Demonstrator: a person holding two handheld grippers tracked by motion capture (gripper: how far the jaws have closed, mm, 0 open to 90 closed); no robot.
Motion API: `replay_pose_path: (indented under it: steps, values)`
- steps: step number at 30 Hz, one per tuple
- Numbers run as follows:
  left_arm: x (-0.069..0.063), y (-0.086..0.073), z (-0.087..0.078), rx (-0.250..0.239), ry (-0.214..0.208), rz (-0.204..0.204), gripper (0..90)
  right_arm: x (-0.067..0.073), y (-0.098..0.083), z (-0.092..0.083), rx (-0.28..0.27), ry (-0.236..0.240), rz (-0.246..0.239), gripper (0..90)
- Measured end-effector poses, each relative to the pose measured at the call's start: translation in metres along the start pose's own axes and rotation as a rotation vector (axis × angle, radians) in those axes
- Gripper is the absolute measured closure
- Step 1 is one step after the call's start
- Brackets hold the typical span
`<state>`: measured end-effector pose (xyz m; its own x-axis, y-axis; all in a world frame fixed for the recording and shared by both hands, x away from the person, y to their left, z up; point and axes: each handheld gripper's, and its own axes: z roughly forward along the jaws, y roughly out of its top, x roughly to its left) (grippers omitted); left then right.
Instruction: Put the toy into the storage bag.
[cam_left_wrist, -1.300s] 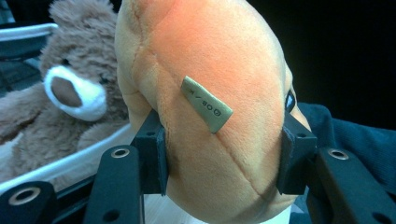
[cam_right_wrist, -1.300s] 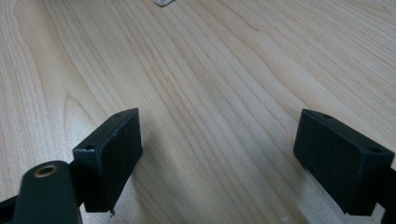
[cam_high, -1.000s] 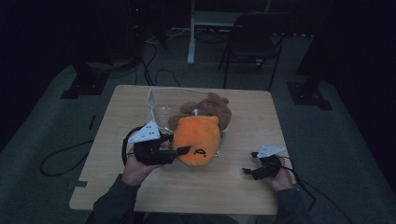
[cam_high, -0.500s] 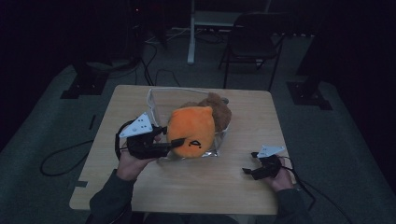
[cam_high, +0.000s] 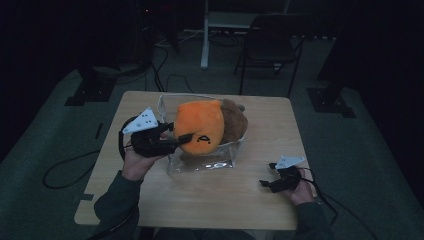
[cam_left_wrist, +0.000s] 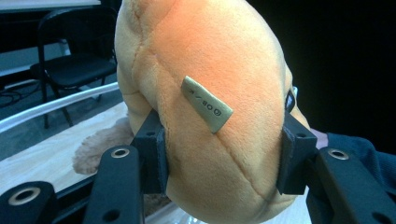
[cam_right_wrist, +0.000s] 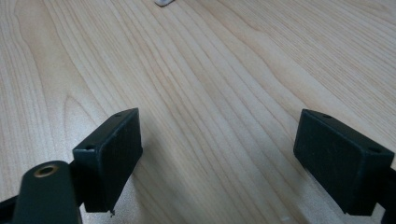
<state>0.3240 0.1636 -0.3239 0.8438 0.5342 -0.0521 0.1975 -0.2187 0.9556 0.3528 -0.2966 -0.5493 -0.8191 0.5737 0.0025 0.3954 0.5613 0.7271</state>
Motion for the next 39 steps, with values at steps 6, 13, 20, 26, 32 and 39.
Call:
replay_pose_path:
  steps: [6,13,20,26,32,39]
  values:
    - [0.008,0.006,-0.002,-0.009,0.015,0.003,48.2,0.0,0.0,0.0,0.0,0.0,0.0,14.6]
    - [0.016,0.01,-0.003,-0.028,0.031,-0.003,48.2,0.0,0.0,0.0,0.0,-0.001,-0.001,14.6]
    - [0.021,0.012,-0.004,-0.041,0.046,-0.008,48.1,0.0,0.0,0.0,0.0,0.0,-0.001,14.6]
    - [0.028,0.013,-0.007,-0.052,0.065,-0.013,48.2,0.0,0.0,0.0,0.0,0.0,0.0,14.6]
    - [0.035,0.013,-0.009,-0.061,0.086,-0.025,48.1,0.0,0.0,0.0,0.001,0.001,0.002,14.6]
    - [0.042,0.01,-0.008,-0.058,0.109,-0.029,48.1,0.0,0.0,0.0,0.0,0.0,0.0,14.6]
